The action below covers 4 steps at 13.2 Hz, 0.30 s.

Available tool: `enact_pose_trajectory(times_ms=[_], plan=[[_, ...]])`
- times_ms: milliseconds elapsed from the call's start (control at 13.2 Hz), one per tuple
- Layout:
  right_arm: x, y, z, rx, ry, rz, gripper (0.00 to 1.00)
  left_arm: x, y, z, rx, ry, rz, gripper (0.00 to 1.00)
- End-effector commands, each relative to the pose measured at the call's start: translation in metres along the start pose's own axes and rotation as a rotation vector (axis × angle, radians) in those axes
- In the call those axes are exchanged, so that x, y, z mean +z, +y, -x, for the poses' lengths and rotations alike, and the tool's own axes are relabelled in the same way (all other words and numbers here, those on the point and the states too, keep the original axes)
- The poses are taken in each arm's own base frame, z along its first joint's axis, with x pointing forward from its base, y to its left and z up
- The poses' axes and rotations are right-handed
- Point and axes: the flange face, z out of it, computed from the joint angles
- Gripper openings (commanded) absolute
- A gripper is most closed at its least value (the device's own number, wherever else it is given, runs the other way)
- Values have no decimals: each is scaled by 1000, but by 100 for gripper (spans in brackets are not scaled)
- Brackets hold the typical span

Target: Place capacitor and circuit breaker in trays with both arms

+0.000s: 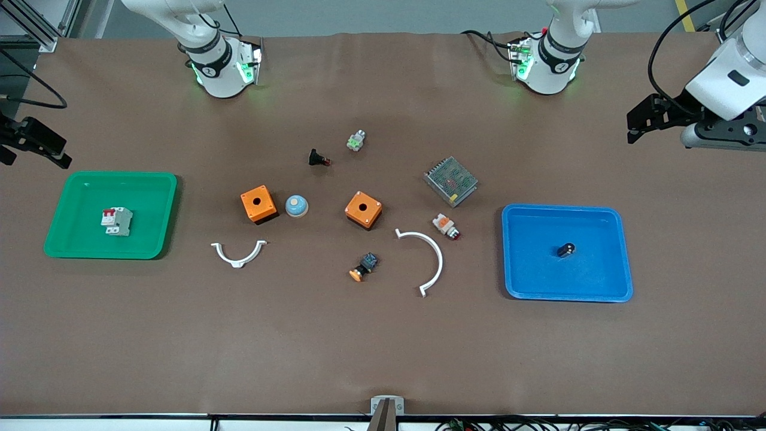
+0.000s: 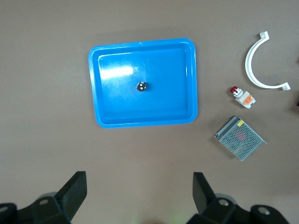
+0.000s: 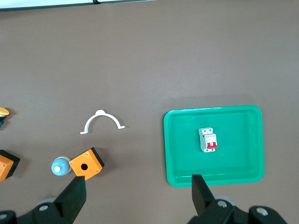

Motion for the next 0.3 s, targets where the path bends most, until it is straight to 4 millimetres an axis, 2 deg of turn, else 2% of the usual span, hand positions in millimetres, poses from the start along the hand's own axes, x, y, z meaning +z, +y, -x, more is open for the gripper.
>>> enact_pose_trajectory(times_ms=[0,227], plan=[[-3,-3,-9,1,8,-5,100,-4,1,5,-8,5,20,100],[-8,1,-10,8,20,-10,100,-11,-2,0,-11,21,21,100]])
